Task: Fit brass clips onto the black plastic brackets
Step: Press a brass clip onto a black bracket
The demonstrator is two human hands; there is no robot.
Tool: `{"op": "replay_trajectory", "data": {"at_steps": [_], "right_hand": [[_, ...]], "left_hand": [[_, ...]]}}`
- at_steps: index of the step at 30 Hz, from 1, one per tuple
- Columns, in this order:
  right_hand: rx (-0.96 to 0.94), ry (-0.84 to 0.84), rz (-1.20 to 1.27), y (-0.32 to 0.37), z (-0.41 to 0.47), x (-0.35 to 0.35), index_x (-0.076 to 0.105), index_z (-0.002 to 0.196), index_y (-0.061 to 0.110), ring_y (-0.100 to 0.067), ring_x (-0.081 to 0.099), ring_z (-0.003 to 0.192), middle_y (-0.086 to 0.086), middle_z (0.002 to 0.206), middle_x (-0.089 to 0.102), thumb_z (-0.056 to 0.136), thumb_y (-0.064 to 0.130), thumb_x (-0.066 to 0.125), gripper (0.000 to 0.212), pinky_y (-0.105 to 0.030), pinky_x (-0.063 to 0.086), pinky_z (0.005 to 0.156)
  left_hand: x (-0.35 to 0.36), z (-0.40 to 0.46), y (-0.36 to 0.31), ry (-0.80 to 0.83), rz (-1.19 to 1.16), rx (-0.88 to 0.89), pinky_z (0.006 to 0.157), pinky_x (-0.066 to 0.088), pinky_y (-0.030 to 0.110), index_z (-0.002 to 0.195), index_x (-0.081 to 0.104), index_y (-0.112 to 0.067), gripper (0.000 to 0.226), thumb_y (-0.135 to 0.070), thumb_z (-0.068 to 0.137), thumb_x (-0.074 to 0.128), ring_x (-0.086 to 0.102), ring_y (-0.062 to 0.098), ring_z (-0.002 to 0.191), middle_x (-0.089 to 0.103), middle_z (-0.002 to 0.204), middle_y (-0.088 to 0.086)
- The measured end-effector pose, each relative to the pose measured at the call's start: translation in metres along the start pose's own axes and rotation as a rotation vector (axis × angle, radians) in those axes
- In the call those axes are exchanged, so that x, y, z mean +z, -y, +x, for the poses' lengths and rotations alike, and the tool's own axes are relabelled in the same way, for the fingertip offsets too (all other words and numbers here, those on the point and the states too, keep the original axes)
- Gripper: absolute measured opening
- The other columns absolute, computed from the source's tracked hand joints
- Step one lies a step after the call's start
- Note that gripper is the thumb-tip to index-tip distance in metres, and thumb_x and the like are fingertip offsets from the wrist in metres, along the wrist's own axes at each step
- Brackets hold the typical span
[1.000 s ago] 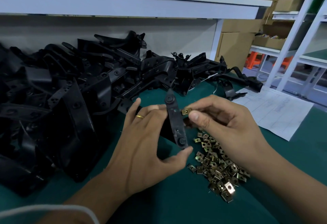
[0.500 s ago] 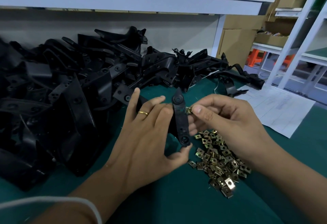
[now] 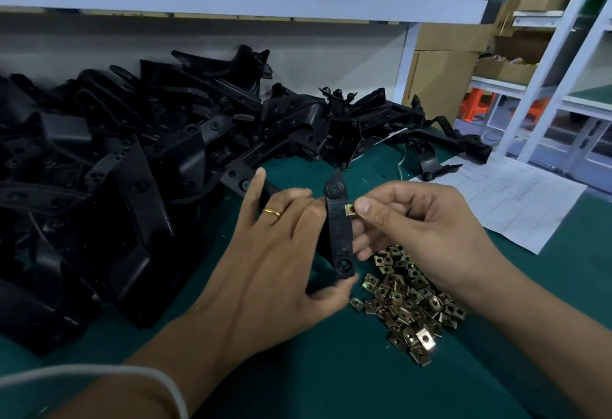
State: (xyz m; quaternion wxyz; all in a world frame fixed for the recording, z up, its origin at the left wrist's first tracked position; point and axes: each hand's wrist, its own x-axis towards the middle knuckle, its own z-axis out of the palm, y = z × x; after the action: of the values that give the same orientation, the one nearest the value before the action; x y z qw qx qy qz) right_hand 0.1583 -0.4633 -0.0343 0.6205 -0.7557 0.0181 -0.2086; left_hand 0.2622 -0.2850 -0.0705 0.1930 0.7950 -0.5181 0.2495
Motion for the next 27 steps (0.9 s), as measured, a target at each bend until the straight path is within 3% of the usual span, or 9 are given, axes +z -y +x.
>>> {"op": "replay_trajectory", "data": {"at_steps": [8, 15, 21, 27], "right_hand": [[0.008, -0.033, 0.004, -0.004, -0.004, 0.006, 0.078, 0.094, 0.001, -0.030, 0.076, 0.074, -0.018, 0.081, 0.077, 0.095, 0.015, 0.070, 0.016, -0.032, 0.064, 0.067], [-0.022, -0.055, -0.093, -0.006, -0.004, 0.008, 0.083, 0.092, 0.020, -0.024, 0.077, 0.077, -0.008, 0.082, 0.079, 0.095, 0.022, 0.072, 0.011, -0.029, 0.063, 0.069], [0.124, 0.097, 0.087, -0.001, -0.001, -0.002, 0.081, 0.101, 0.012, -0.017, 0.073, 0.075, -0.012, 0.089, 0.079, 0.096, 0.021, 0.067, 0.018, -0.025, 0.057, 0.057], [0.190, 0.231, 0.172, 0.001, -0.001, -0.012, 0.080, 0.087, 0.019, -0.016, 0.074, 0.071, -0.009, 0.086, 0.078, 0.090, 0.029, 0.072, 0.013, -0.022, 0.051, 0.047]], "left_hand": [[-0.002, 0.000, -0.003, 0.082, 0.033, -0.007, 0.124, 0.021, 0.059, 0.126, 0.060, -0.011, 0.070, -0.067, 0.084, 0.060, 0.053, 0.022, 0.131, 0.064, 0.124, -0.002], [-0.004, 0.001, -0.004, 0.131, 0.052, -0.028, 0.125, 0.019, 0.058, 0.125, 0.061, -0.009, 0.072, -0.070, 0.086, 0.057, 0.052, 0.023, 0.133, 0.063, 0.126, 0.000], [-0.003, -0.001, -0.010, 0.065, -0.146, -0.035, 0.127, 0.019, 0.053, 0.128, 0.058, -0.015, 0.065, -0.065, 0.088, 0.061, 0.052, 0.017, 0.133, 0.061, 0.126, -0.008], [-0.007, -0.003, -0.007, 0.081, -0.260, 0.081, 0.129, 0.015, 0.049, 0.136, 0.054, -0.011, 0.071, -0.066, 0.092, 0.060, 0.044, 0.015, 0.138, 0.054, 0.128, -0.008]]}}
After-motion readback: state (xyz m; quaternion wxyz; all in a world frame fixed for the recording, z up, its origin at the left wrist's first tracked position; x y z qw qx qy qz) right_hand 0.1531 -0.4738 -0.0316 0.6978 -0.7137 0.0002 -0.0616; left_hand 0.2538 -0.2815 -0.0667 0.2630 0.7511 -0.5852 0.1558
